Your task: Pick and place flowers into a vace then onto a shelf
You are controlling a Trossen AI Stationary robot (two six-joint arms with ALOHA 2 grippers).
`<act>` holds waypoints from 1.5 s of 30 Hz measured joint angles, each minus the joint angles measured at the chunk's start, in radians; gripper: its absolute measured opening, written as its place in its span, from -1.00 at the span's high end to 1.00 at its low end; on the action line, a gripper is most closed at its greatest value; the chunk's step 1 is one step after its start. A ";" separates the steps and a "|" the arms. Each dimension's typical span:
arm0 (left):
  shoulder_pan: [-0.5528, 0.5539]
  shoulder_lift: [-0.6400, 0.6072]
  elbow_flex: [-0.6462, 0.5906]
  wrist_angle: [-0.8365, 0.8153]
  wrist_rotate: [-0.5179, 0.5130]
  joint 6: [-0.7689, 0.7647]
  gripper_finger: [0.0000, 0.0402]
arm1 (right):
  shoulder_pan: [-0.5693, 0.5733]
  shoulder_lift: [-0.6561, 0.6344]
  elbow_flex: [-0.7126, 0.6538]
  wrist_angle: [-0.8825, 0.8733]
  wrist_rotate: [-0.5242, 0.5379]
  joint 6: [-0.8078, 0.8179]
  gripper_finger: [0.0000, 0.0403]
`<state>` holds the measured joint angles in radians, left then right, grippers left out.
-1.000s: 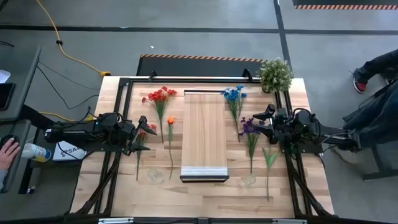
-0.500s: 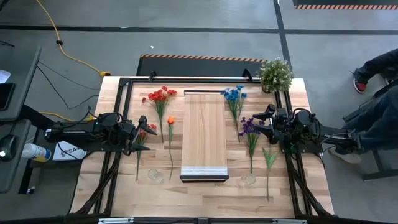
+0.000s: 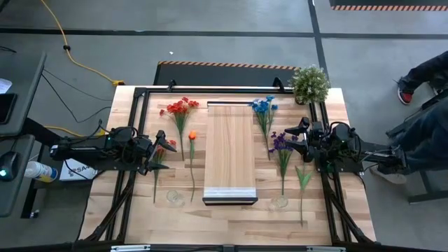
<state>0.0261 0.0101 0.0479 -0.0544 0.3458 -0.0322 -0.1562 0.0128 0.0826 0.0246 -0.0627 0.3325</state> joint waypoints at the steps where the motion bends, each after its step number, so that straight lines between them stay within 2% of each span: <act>1: 0.000 0.000 0.000 0.000 0.000 0.000 -0.84 | 0.000 0.000 0.000 0.000 0.000 0.000 -0.32; 18: 0.000 0.000 0.000 0.000 0.002 -0.031 -0.84 | 0.000 0.000 0.000 0.000 0.000 0.000 -0.33; 22: 0.000 0.000 0.000 0.000 0.001 -0.126 -0.84 | 0.000 0.000 0.000 0.000 0.000 0.000 -0.33; 25: 0.000 0.000 0.000 0.000 0.001 -0.254 -0.84 | 0.000 0.000 0.000 0.000 0.000 0.000 -0.33; 31: 0.000 0.000 0.001 0.001 0.001 -0.672 -0.84 | 0.000 0.000 0.000 0.000 0.000 0.000 -0.32; 34: 0.000 0.000 0.014 -0.001 -0.035 -0.818 -0.84 | 0.000 0.000 0.000 0.000 0.000 0.000 -0.33; 40: 0.000 0.000 0.079 0.010 -0.122 -0.864 -0.84 | 0.000 0.000 0.000 0.016 0.013 0.022 -0.32; 45: 0.000 0.000 0.169 0.011 -0.154 -0.861 -0.84 | 0.000 0.000 0.000 0.178 0.011 0.166 -0.33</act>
<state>0.0257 0.0097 0.2167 -0.0437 0.1913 -0.8931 -0.1565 0.0128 0.0826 0.2030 -0.0514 0.4982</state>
